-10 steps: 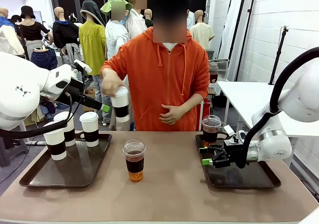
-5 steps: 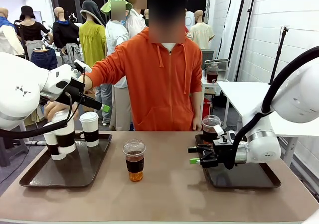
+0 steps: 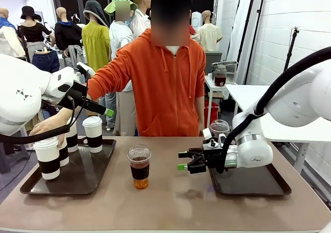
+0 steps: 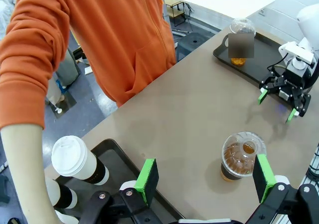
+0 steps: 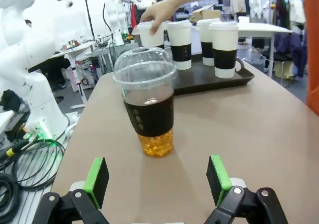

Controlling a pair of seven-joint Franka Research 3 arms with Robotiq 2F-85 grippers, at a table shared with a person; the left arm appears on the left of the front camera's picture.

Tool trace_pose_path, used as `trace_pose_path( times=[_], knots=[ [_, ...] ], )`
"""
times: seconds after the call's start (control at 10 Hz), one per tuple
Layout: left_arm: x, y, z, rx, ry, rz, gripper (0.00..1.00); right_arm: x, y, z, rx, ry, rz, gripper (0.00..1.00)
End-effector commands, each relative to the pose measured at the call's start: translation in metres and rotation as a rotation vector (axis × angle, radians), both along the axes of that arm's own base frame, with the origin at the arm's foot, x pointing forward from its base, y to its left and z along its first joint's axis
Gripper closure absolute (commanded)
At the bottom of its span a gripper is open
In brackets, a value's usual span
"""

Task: Distribute the coffee onto the tray.
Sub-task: Pick up another iced Americano from the middle of the table and place it on the right Handle tray.

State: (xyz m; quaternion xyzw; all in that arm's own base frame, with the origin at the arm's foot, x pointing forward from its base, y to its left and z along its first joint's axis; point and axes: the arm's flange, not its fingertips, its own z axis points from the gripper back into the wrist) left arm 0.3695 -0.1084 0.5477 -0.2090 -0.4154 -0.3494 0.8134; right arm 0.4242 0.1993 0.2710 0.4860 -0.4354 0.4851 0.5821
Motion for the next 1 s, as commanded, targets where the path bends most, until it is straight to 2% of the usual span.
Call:
trace_pose_path(
  times=[0.0,0.3,0.5,0.6,0.9],
  knots=[
    [0.0,0.001,-0.001,-0.001,0.005,0.0,0.0,0.007,0.025,-0.004,-0.021,-0.029,0.017,0.0],
    [0.0,0.001,-0.001,-0.001,0.005,0.0,0.0,0.012,0.047,-0.01,-0.028,-0.046,0.036,0.0],
    [0.0,0.001,-0.001,-0.001,0.005,0.0,0.0,0.013,0.043,-0.01,-0.041,-0.045,0.019,0.0],
    [0.0,0.001,-0.001,-0.001,0.005,0.0,0.0,0.01,0.043,-0.006,-0.03,-0.026,0.06,0.0],
    [0.0,0.001,-0.001,-0.001,0.005,0.0,0.0,0.01,0.043,-0.006,-0.03,-0.026,0.06,0.0]
  ],
)
